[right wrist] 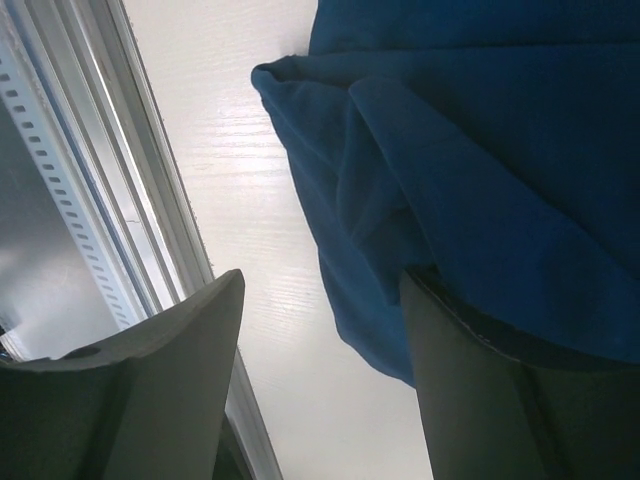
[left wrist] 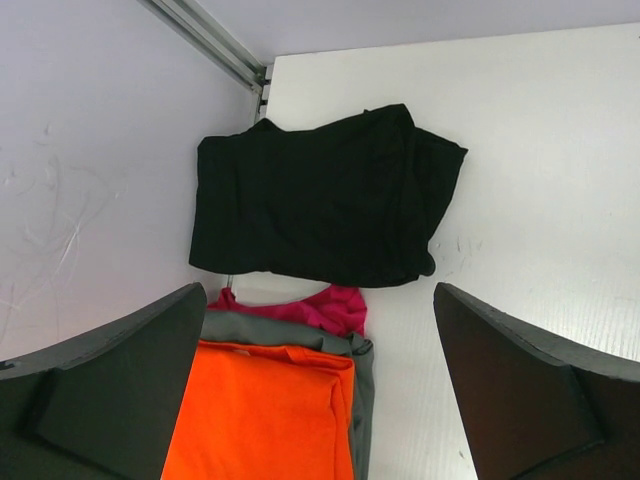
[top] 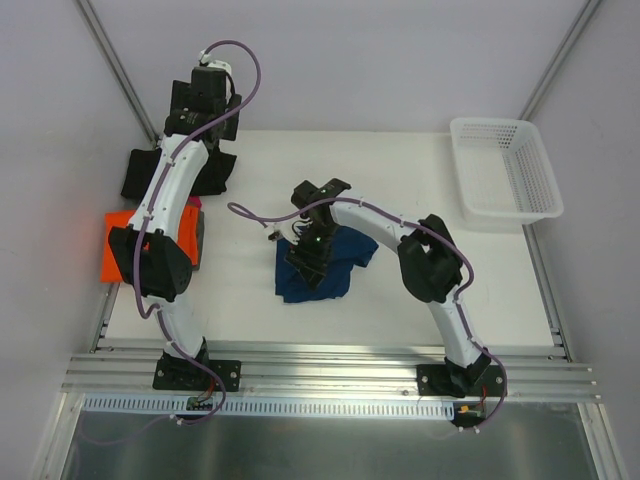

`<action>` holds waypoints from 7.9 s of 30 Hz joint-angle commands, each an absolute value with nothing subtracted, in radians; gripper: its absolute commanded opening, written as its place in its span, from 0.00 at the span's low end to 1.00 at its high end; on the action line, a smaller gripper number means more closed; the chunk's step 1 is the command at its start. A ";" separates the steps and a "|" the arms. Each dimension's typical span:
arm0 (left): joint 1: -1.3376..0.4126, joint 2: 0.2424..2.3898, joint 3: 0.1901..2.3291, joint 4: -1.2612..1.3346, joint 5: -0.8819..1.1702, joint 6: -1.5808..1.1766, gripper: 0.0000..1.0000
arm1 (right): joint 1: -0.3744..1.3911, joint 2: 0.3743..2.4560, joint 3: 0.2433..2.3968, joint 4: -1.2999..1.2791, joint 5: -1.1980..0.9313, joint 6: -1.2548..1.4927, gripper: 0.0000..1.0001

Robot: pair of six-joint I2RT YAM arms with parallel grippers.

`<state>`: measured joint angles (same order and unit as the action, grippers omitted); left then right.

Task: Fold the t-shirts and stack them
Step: Move the tshirt to the center of the board, then flatten the tshirt out

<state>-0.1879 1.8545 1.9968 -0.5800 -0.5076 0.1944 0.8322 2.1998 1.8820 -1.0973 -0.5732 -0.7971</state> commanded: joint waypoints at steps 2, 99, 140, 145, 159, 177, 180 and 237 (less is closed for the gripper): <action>-0.181 1.779 1.983 -0.558 -0.534 0.187 0.99 | 0.828 2.187 1.931 -1.089 -0.586 -0.822 0.67; -0.083 1.879 2.140 -0.584 -0.586 0.046 0.99 | 0.615 1.768 2.075 -0.620 -0.043 -0.890 0.01; -0.086 1.872 2.100 -0.584 -0.580 0.035 0.99 | 0.437 1.713 1.871 -0.807 -0.109 -1.029 0.72; -0.094 1.858 2.063 -0.584 -0.574 0.046 0.99 | 0.437 1.920 2.004 -0.759 -0.120 -0.980 0.68; -0.097 1.827 1.999 -0.583 -0.569 0.061 0.99 | 0.552 2.269 2.315 -0.629 -0.084 -0.966 0.73; -0.097 1.829 1.999 -0.584 -0.560 0.061 0.99 | 0.657 2.364 2.252 -0.528 -0.037 -0.974 0.75; -0.097 1.822 1.993 -0.584 -0.560 0.061 0.99 | 0.657 2.399 2.269 -0.517 -0.015 -0.982 0.75; -0.107 1.829 2.011 -0.584 -0.561 0.057 0.99 | 0.672 2.395 2.220 -0.618 -0.038 -0.887 0.10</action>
<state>-0.0990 1.8732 1.9835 -0.5877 -0.5583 0.0628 0.6666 2.4401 2.2051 -0.5961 -0.0174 -0.8951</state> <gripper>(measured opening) 0.992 0.164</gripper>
